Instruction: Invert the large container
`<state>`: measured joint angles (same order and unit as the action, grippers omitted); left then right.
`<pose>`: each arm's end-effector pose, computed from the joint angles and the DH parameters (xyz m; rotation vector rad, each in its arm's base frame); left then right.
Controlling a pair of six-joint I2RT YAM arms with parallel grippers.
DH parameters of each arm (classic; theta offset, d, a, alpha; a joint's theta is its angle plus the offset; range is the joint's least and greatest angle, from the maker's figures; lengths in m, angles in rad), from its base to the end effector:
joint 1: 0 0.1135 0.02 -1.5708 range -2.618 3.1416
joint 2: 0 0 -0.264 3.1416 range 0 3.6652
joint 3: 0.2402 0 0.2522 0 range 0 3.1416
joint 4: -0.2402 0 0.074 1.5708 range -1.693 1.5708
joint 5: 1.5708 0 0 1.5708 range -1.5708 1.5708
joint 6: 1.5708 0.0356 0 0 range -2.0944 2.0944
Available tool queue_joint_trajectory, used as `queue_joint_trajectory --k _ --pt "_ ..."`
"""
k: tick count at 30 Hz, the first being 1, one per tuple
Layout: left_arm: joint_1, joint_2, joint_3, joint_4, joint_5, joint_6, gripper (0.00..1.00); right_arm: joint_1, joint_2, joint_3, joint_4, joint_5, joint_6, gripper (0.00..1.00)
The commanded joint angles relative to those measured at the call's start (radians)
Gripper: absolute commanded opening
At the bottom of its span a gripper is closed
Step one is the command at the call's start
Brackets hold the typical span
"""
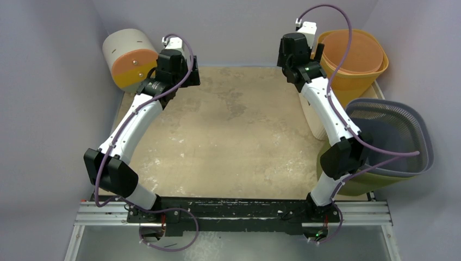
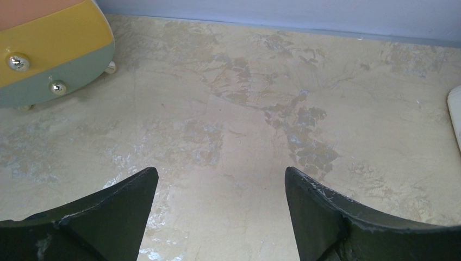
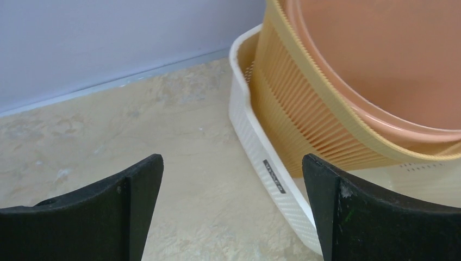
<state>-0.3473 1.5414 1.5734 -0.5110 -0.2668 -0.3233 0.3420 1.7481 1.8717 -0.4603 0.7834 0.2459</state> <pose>0.3335 -0.1107 0.3953 -0.1410 2.0298 -0.1484 0.3814 0.1091 0.4303 0.4272 1.7686 -0.3314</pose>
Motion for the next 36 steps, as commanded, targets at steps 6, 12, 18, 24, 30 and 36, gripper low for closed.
queue_joint_trajectory --k 6,12,18,24,30,36 --pt "0.001 -0.026 0.009 0.049 0.0 0.002 0.84 -0.006 -0.145 -0.032 0.202 -0.271 -0.249 1.0" --pt "0.001 -0.015 0.003 0.052 0.009 0.007 0.84 -0.101 -0.135 0.017 0.199 -0.345 -0.204 0.93" --pt "0.001 -0.015 -0.009 0.054 0.026 0.005 0.84 -0.203 -0.034 0.171 0.106 -0.398 -0.194 0.86" --pt "0.001 -0.012 -0.021 0.05 0.033 0.009 0.84 -0.353 0.058 0.305 0.055 -0.566 -0.116 0.65" --pt "0.001 0.001 -0.034 0.049 0.028 0.013 0.84 -0.416 0.15 0.414 0.009 -0.667 -0.054 0.6" --pt "0.001 0.026 -0.033 0.061 0.026 0.018 0.84 -0.434 0.243 0.501 -0.001 -0.766 0.021 0.6"
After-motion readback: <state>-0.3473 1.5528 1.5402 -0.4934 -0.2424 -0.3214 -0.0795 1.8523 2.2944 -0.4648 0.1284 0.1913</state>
